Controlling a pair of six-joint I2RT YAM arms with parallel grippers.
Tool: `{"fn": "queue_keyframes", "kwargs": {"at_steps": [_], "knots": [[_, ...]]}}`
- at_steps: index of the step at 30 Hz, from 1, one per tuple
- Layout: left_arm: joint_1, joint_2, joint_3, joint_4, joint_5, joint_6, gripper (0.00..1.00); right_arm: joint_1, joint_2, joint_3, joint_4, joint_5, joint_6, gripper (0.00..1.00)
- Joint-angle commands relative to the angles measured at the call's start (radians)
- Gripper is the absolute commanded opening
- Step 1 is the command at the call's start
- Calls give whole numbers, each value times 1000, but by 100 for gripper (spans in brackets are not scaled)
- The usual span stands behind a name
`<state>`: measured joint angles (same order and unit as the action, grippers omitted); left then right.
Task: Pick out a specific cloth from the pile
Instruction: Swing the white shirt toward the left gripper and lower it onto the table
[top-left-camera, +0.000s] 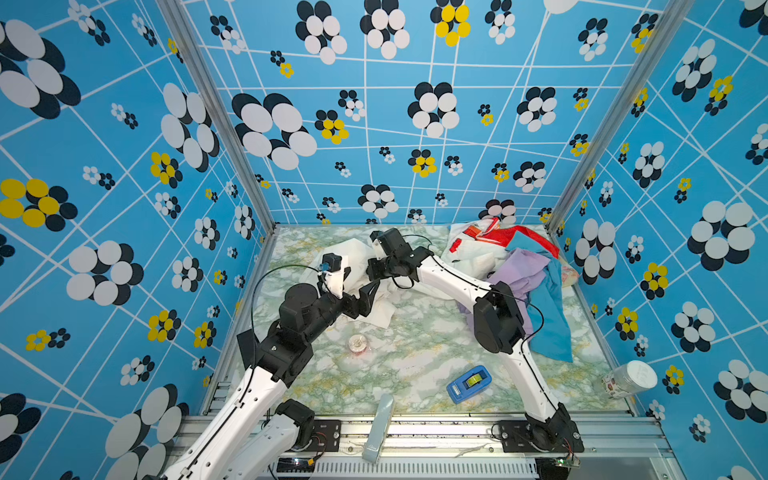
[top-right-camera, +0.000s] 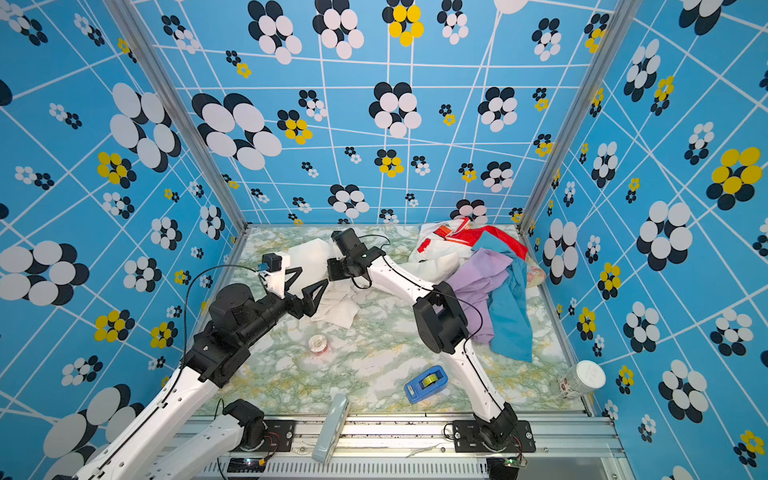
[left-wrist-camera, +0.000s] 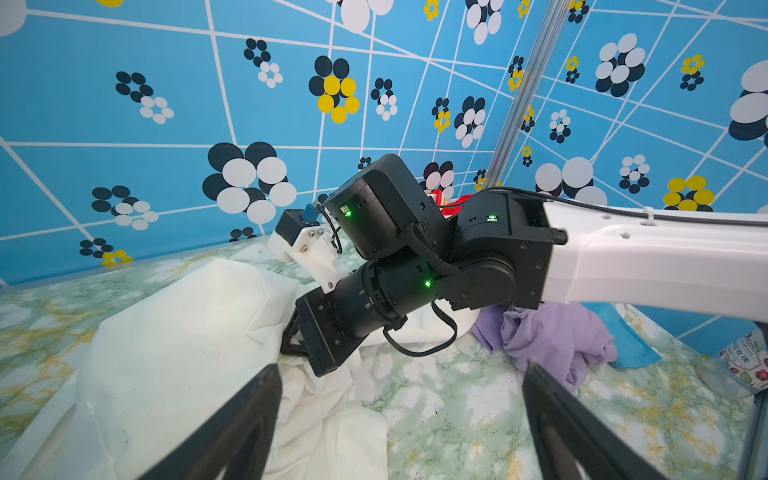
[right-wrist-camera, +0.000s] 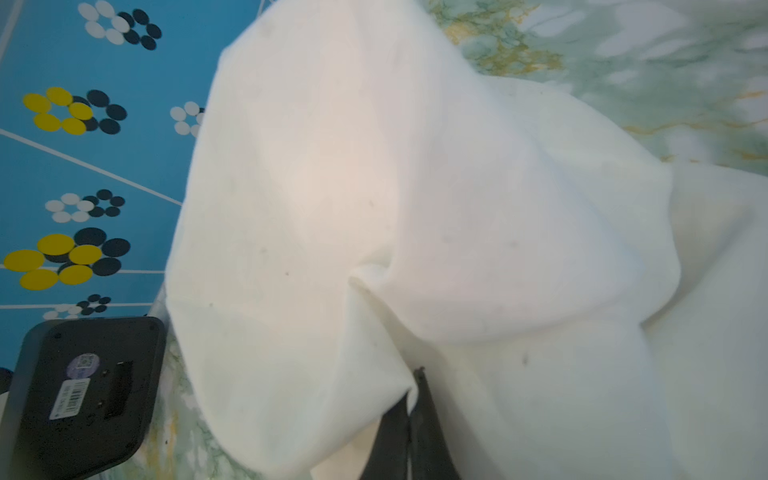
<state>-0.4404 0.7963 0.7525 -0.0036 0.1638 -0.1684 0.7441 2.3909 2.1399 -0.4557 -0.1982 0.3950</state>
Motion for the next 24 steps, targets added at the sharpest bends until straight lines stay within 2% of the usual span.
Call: {"fn": "queue_keyframes", "kwargs": {"at_steps": [1, 4, 5, 7, 13, 19, 24], "knots": [[5, 6, -5, 14, 8, -5, 92, 3, -36, -3, -84, 39, -46, 30], [4, 12, 5, 7, 14, -6, 92, 5, -73, 12, -114, 52, -66, 70], [5, 13, 7, 5, 16, -6, 92, 5, -86, 28, -135, 54, -76, 77], [5, 18, 7, 3, 15, -4, 92, 4, -117, 36, -156, 55, -89, 84], [5, 37, 19, -17, 12, -1, 92, -1, -258, -62, -132, 82, -108, 94], [5, 50, 25, -9, 26, -7, 92, -67, -335, -210, -103, 64, -65, 96], [5, 65, 22, -10, 24, -11, 92, -101, -363, -325, -160, 132, -100, 95]]}}
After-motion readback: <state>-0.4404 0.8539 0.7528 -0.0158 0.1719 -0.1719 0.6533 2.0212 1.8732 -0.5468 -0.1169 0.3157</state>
